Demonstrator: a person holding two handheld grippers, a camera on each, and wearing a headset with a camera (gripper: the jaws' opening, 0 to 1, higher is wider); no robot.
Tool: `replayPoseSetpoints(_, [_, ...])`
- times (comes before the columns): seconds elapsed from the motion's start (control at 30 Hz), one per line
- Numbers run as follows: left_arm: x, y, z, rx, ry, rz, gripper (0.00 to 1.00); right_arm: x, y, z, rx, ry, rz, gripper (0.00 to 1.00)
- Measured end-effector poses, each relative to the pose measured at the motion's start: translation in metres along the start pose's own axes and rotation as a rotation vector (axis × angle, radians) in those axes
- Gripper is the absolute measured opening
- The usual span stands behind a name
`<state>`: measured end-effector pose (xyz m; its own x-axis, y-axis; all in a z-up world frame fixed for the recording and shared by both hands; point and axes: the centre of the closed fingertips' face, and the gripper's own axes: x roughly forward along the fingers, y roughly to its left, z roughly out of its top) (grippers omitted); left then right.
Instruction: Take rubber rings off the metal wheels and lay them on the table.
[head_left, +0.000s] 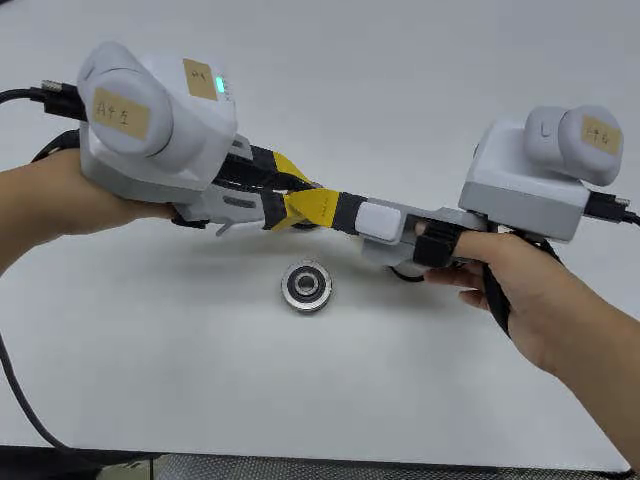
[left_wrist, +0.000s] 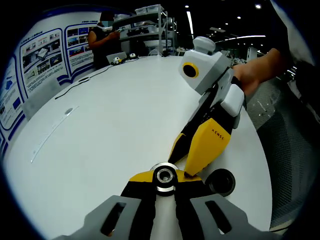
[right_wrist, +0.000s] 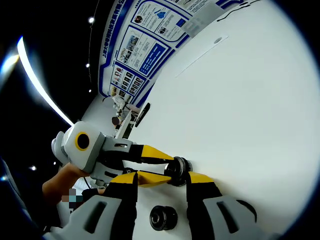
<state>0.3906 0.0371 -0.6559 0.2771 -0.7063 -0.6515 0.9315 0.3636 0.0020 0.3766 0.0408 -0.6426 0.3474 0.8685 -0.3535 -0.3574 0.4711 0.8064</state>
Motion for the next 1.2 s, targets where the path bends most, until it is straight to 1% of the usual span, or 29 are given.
replayPoseSetpoints(0.07, [0.000, 0.000, 0.000, 0.001, 0.000, -0.001, 0.13, 0.000, 0.000, 0.001, 0.003, 0.001, 0.003, 0.40])
replayPoseSetpoints(0.13, [0.000, -0.001, 0.001, 0.001, 0.001, -0.001, 0.13, 0.001, -0.001, 0.001, 0.023, -0.001, 0.006, 0.40])
replayPoseSetpoints(0.4, [0.000, -0.001, 0.001, 0.000, -0.002, -0.003, 0.13, -0.002, 0.000, 0.002, 0.022, -0.009, 0.001, 0.39])
replayPoseSetpoints(0.47, [0.000, -0.001, 0.001, 0.001, -0.002, -0.003, 0.13, -0.004, 0.000, 0.004, 0.024, -0.016, 0.002, 0.36])
replayPoseSetpoints(0.57, [0.000, -0.001, 0.002, 0.000, -0.003, -0.003, 0.13, -0.003, -0.003, 0.003, 0.022, -0.013, -0.004, 0.34])
replayPoseSetpoints(0.67, [0.000, -0.001, 0.002, 0.001, -0.002, -0.003, 0.13, -0.003, -0.009, 0.003, 0.029, -0.010, -0.024, 0.27])
replayPoseSetpoints(0.7, [0.000, -0.001, 0.002, 0.000, -0.003, -0.003, 0.13, -0.003, -0.015, 0.002, 0.041, -0.009, -0.048, 0.23])
replayPoseSetpoints(0.77, [0.000, -0.001, 0.002, -0.002, -0.005, -0.003, 0.13, -0.003, -0.025, 0.001, 0.055, -0.004, -0.083, 0.12])
replayPoseSetpoints(0.8, [0.000, -0.001, 0.002, -0.002, -0.005, -0.003, 0.13, -0.003, -0.027, 0.001, 0.077, -0.002, -0.090, 0.08])
replayPoseSetpoints(0.83, [0.000, -0.001, 0.002, -0.002, -0.004, -0.003, 0.13, -0.003, -0.027, 0.001, 0.081, -0.002, -0.085, 0.04])
replayPoseSetpoints(0.87, [0.000, -0.001, 0.002, -0.001, -0.003, -0.004, 0.13, -0.003, -0.026, 0.001, 0.109, 0.003, -0.082, 0.04])
replayPoseSetpoints(0.9, [0.000, -0.001, 0.002, 0.000, -0.003, -0.004, 0.13, -0.003, -0.027, 0.001, 0.109, 0.002, -0.083, 0.04])
replayPoseSetpoints(1.0, [0.000, -0.001, 0.002, 0.000, -0.004, -0.004, 0.13, -0.003, -0.026, 0.002, 0.105, 0.004, -0.086, 0.02])
replayPoseSetpoints(1.03, [0.000, -0.001, 0.002, 0.000, -0.004, -0.004, 0.13, -0.004, -0.027, 0.002, 0.104, 0.006, -0.095, 0.02])
replayPoseSetpoints(1.2, [0.000, -0.002, 0.002, -0.002, -0.007, -0.005, 0.13, -0.003, -0.025, 0.003, 0.074, -0.001, -0.106, 0.01])
